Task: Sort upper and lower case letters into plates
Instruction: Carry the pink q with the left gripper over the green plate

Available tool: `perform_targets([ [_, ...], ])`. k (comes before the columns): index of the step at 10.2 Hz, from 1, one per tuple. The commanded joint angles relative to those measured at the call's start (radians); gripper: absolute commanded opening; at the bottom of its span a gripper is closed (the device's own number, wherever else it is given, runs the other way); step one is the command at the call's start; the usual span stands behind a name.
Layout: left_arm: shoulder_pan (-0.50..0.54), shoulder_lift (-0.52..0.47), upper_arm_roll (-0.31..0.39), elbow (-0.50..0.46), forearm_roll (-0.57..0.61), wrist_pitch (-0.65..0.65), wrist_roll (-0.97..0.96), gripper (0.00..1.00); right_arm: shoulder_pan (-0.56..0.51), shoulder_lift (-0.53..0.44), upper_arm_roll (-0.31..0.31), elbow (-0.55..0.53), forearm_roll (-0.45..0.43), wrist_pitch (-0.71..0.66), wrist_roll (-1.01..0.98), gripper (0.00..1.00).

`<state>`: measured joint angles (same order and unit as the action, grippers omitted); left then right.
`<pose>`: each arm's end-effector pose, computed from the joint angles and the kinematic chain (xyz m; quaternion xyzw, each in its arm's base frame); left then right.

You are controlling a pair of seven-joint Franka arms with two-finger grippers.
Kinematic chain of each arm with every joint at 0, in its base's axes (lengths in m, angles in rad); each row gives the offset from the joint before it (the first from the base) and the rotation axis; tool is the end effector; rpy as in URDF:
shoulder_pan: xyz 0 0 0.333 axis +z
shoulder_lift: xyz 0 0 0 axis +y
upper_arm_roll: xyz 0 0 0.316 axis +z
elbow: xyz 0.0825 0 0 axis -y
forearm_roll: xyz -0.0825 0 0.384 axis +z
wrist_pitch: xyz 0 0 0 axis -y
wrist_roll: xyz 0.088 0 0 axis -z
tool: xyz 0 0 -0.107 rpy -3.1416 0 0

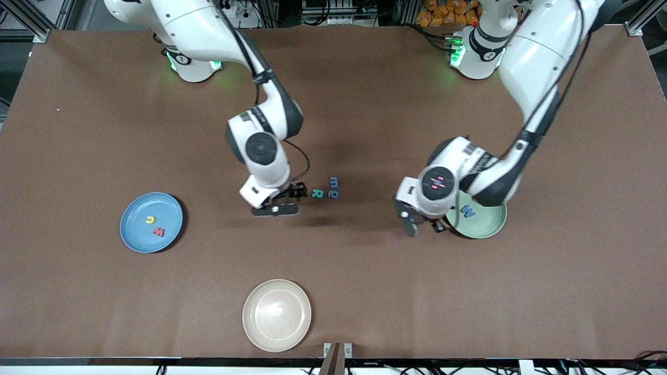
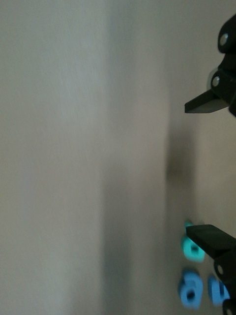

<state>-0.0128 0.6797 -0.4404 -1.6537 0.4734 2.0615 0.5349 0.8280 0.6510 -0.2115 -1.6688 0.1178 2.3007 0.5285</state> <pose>0.6182 -0.2401 0.2281 -0.8220 0.5591 0.0943 0.0530 0.5454 0.4091 0.2327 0.9995 0.0255 0.0099 0.0175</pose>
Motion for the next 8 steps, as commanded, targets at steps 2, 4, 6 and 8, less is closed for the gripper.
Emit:
perform_targets([
  [2, 0.242, -0.118, -0.11, -0.161, -0.047, -0.047, 0.08, 0.11, 0.043, 0.111, -0.008, 0.182, 0.048, -0.081, 0.056, 1.0],
  [4, 0.345, -0.138, -0.176, -0.219, -0.062, -0.067, 0.073, 0.12, 0.056, 0.148, -0.008, 0.26, 0.069, -0.17, 0.158, 1.0],
  [6, 0.412, -0.134, -0.204, -0.274, -0.125, -0.041, 0.066, 0.12, 0.104, 0.147, -0.008, 0.259, 0.066, -0.169, 0.151, 1.0],
  [8, 0.409, -0.12, -0.204, -0.276, -0.13, -0.011, 0.065, 0.18, 0.138, 0.148, -0.006, 0.256, 0.071, -0.14, 0.153, 1.0],
])
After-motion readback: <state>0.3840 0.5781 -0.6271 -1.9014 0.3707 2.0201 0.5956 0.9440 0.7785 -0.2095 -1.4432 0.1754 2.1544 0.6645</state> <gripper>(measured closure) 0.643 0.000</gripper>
